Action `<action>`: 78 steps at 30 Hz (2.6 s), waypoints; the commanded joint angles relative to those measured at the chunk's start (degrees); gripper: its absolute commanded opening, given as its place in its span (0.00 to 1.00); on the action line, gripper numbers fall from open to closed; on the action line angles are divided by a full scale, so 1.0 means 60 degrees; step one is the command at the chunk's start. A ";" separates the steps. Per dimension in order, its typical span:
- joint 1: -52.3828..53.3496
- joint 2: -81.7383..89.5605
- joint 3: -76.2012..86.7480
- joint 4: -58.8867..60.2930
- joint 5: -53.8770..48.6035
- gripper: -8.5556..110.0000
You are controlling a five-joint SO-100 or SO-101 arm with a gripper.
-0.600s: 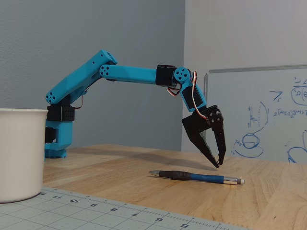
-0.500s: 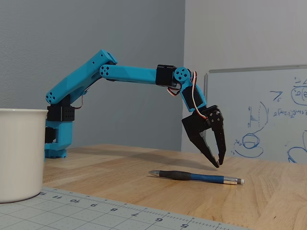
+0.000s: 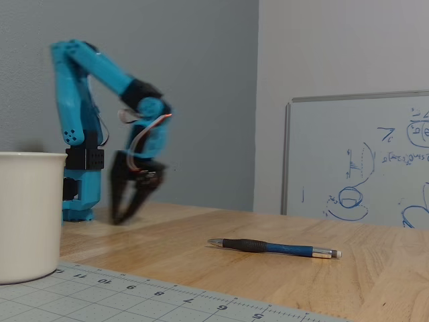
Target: Touch the pen.
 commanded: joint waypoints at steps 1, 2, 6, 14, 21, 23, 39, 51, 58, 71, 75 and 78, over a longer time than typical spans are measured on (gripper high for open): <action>0.0073 1.1177 0.3311 -0.0044 0.0059 0.08; 0.0073 1.1177 0.3311 -0.0044 0.0059 0.08; 0.0073 1.1177 0.3311 -0.0044 0.0059 0.08; 0.0000 1.1177 0.3311 -0.0044 0.0059 0.08; -0.0015 1.1177 0.3311 -0.0073 -0.0059 0.08; -0.0015 1.1221 0.3311 -0.0088 -0.0059 0.08; 0.0088 1.1851 0.3311 -0.0015 -0.0059 0.08; 0.0015 0.9023 0.1641 -0.1128 -0.0015 0.08; 0.0103 0.3413 -0.2490 -0.3691 0.0000 0.08; 0.1934 -0.6006 -1.1704 -0.4380 -0.0059 0.08; 0.2490 -0.8291 -1.4590 -0.3691 -0.0073 0.08; 0.2710 -0.9595 -1.6816 -0.2563 -0.0088 0.08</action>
